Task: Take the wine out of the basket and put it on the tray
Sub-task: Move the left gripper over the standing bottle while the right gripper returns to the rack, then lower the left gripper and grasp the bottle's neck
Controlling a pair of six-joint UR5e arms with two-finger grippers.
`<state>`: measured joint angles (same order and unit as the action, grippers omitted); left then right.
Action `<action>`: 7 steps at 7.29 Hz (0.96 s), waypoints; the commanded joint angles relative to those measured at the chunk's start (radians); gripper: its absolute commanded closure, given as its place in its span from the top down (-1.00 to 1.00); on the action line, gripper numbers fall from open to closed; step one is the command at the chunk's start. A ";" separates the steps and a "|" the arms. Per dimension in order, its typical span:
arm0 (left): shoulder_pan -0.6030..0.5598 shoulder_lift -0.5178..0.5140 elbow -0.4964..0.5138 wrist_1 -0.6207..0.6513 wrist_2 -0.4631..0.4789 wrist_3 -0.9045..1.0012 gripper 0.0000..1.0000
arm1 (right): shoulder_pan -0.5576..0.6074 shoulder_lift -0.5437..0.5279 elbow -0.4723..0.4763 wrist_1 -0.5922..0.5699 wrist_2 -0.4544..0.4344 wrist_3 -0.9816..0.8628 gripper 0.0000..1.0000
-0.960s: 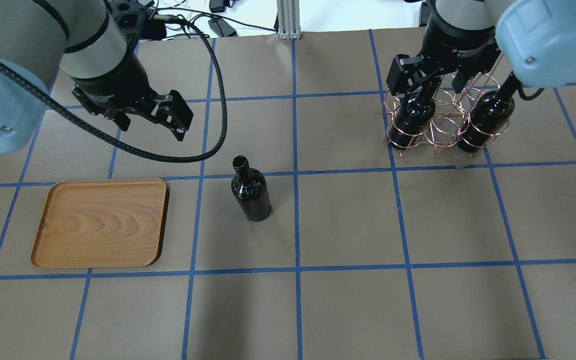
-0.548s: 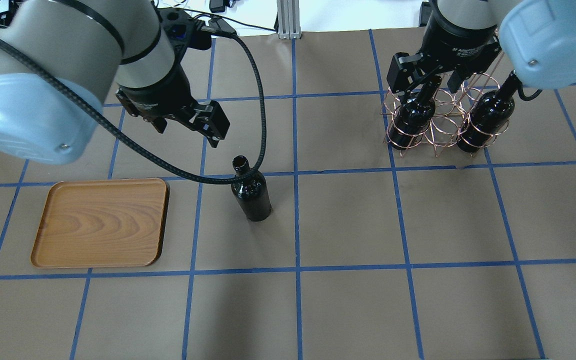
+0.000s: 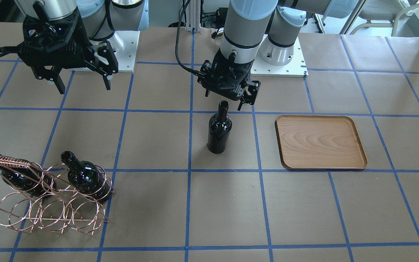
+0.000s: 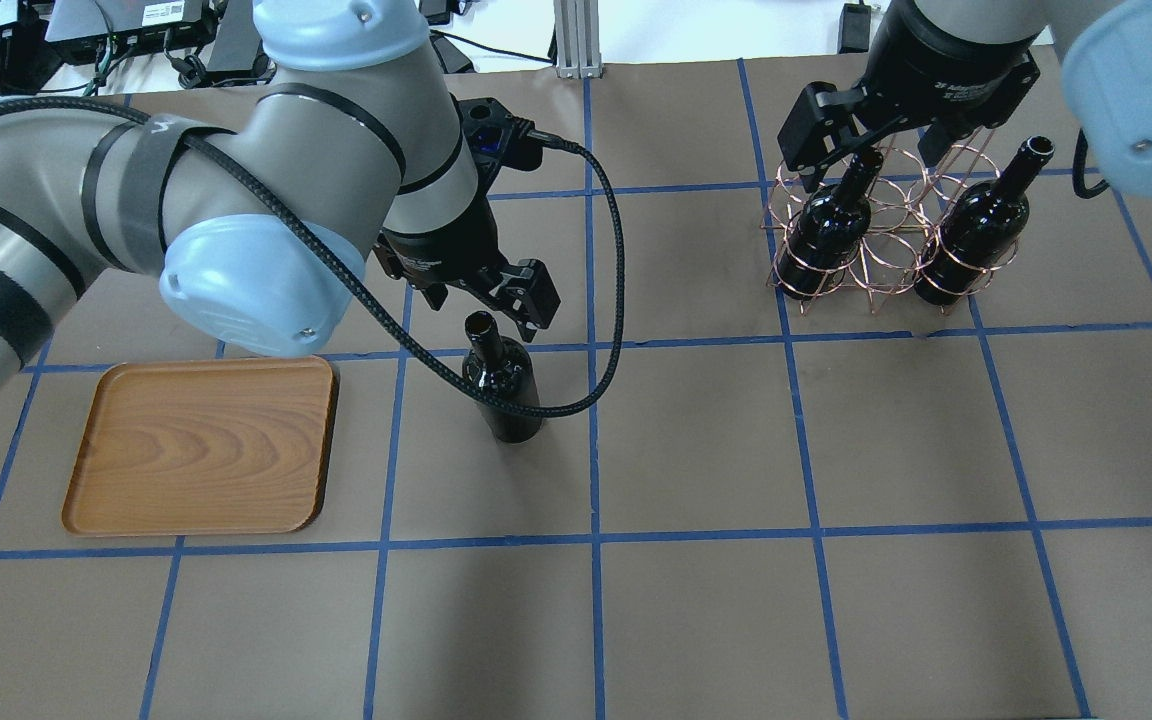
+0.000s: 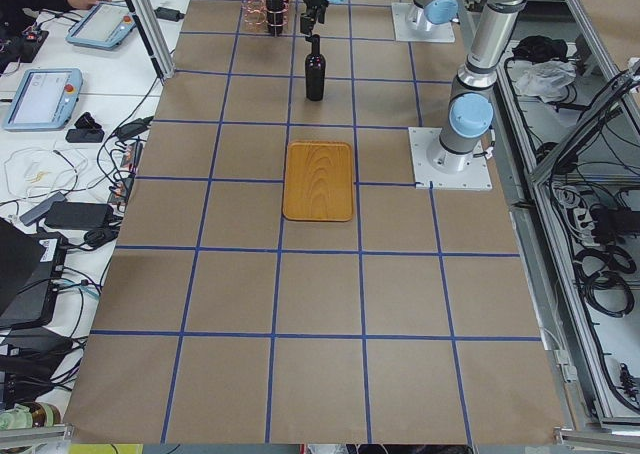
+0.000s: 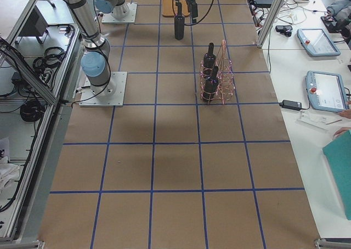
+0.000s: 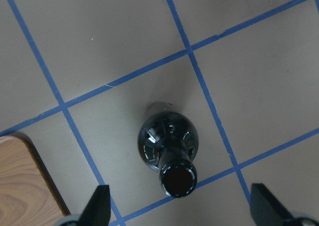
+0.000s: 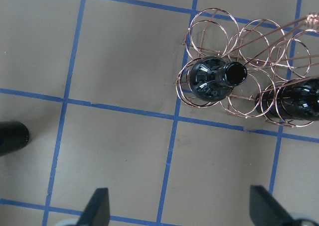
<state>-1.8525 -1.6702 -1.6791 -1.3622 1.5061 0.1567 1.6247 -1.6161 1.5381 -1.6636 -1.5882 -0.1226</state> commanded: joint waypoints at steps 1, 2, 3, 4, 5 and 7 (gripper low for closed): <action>-0.002 -0.031 -0.014 0.031 0.003 0.058 1.00 | 0.000 -0.013 0.004 0.010 -0.003 0.003 1.00; -0.001 -0.036 -0.014 0.031 0.005 0.073 0.94 | -0.002 -0.010 0.004 -0.001 -0.003 0.003 1.00; 0.001 -0.040 -0.016 0.031 0.008 0.076 0.81 | -0.002 -0.004 0.005 0.004 -0.003 0.004 1.00; 0.007 -0.052 -0.016 0.031 0.006 0.083 0.74 | -0.003 -0.004 0.004 0.010 -0.010 0.006 1.00; 0.007 -0.060 -0.016 0.031 0.009 0.083 0.60 | -0.002 -0.002 0.005 -0.005 0.002 0.005 1.00; 0.007 -0.063 -0.014 0.028 0.006 0.081 0.58 | -0.002 -0.004 0.005 0.004 -0.012 0.001 1.00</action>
<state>-1.8458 -1.7311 -1.6942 -1.3322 1.5145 0.2379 1.6223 -1.6185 1.5430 -1.6626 -1.5966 -0.1201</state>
